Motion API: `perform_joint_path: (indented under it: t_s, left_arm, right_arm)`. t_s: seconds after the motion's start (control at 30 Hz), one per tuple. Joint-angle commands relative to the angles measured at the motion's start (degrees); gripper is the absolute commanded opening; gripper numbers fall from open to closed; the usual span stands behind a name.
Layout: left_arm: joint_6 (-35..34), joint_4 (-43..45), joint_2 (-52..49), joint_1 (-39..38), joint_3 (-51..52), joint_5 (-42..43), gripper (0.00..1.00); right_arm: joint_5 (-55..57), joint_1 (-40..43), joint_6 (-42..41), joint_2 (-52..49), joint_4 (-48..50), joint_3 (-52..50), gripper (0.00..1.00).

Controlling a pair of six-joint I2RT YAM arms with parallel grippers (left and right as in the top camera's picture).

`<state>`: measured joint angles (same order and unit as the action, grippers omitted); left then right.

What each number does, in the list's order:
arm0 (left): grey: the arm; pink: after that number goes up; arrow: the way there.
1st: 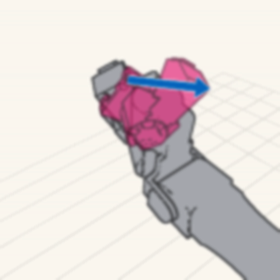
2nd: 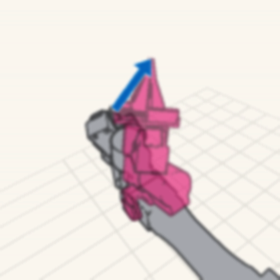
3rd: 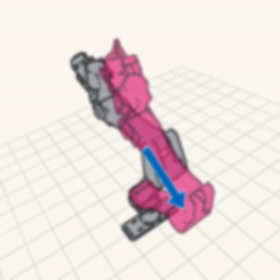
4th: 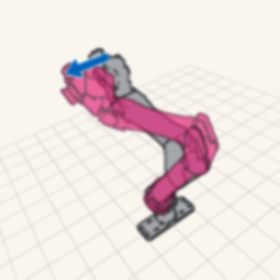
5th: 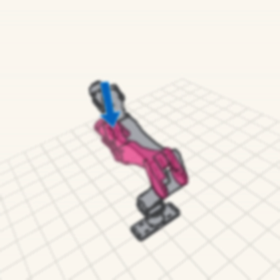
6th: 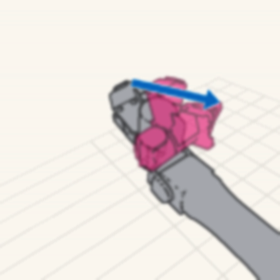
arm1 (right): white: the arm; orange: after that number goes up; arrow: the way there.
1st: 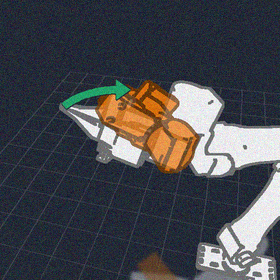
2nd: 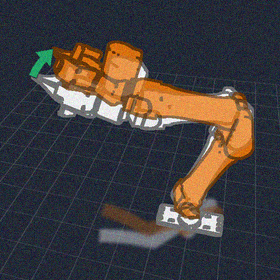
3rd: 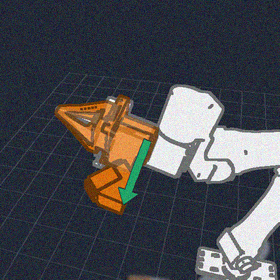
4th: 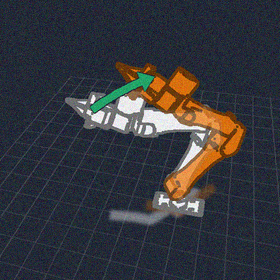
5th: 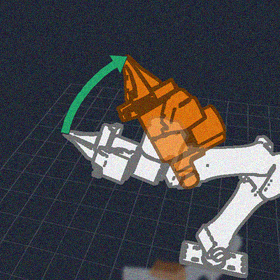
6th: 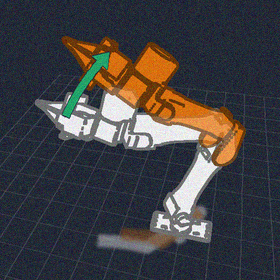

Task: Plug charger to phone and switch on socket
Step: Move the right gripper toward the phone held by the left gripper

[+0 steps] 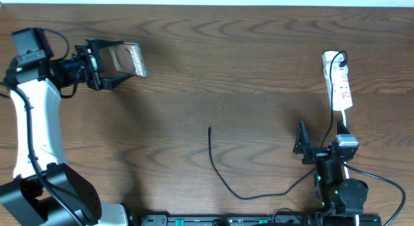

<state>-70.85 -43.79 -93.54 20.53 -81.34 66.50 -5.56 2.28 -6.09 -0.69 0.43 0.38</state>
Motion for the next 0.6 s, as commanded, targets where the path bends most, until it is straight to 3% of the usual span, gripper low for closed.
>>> perform_joint_path:
  t_s: [0.0, 0.23, 0.4, 0.57]
  left_arm:
    - [2.75, -0.46, 2.03, -2.62, -0.48, -5.44, 0.08]
    - [2.91, -3.04, 2.03, -6.86, -0.46, -21.16, 0.08]
    - [2.64, -3.04, 2.01, -10.32, -0.42, -27.82, 0.07]
    - [1.53, -2.75, 1.79, -12.87, -0.42, -31.67, 0.08]
  right_arm:
    - [-1.27, -0.42, -4.92, 0.31, 3.43, -0.04, 0.99]
    - [-5.73, -0.39, -12.50, 0.31, 8.39, 0.22, 0.99]
    - [-6.95, -0.39, -16.68, -1.75, 8.57, 4.13, 0.99]
    - [-13.49, -0.39, -16.59, -18.21, 2.99, 19.34, 0.99]
